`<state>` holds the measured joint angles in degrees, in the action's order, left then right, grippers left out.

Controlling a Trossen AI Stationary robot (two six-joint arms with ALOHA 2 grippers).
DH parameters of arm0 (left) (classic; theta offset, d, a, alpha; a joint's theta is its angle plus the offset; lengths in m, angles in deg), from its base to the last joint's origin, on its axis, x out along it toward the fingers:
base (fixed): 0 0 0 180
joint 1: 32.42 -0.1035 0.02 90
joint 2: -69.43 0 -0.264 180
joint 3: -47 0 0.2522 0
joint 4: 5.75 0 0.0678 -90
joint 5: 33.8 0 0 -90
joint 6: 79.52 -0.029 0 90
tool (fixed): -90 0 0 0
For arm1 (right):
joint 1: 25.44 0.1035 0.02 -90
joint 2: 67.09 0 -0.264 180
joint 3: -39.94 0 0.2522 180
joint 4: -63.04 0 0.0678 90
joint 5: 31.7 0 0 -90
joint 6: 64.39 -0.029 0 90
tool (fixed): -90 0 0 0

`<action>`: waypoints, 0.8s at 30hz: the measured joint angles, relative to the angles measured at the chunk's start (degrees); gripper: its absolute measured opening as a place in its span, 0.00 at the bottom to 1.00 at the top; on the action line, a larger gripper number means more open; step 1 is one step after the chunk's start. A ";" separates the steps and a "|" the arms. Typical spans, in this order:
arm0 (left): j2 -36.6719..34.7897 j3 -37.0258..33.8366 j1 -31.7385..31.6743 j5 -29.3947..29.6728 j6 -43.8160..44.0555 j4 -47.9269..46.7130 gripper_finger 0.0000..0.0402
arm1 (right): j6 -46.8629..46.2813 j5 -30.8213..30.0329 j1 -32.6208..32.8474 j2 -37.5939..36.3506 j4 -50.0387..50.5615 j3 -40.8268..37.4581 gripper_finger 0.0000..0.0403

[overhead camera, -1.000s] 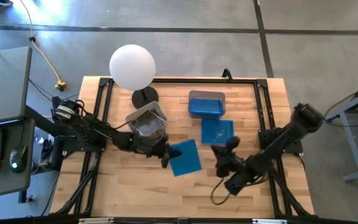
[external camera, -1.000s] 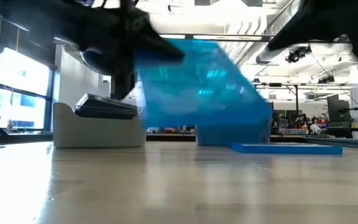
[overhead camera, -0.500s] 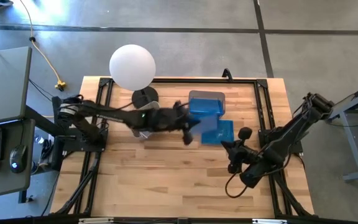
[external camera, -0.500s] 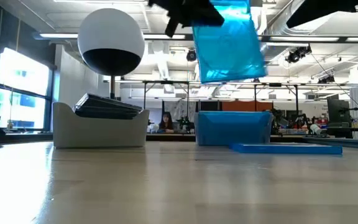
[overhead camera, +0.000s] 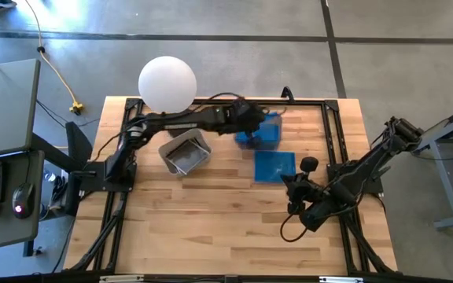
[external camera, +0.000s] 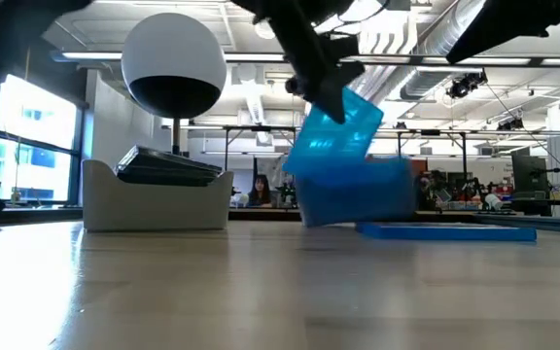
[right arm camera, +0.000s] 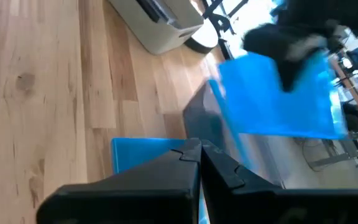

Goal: Pick & place jewel cases by type
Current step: Put the left blue CD case into the black bin

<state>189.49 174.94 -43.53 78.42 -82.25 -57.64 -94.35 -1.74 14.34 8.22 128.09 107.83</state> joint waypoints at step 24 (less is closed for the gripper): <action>5.37 2.18 2.73 8.31 -17.20 0.31 0.35 | 0.20 2.81 -0.06 0.04 1.25 0.00 0.00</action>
<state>194.86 177.12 -40.80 86.73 -99.45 -57.33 -94.15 1.07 14.28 8.26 129.34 107.83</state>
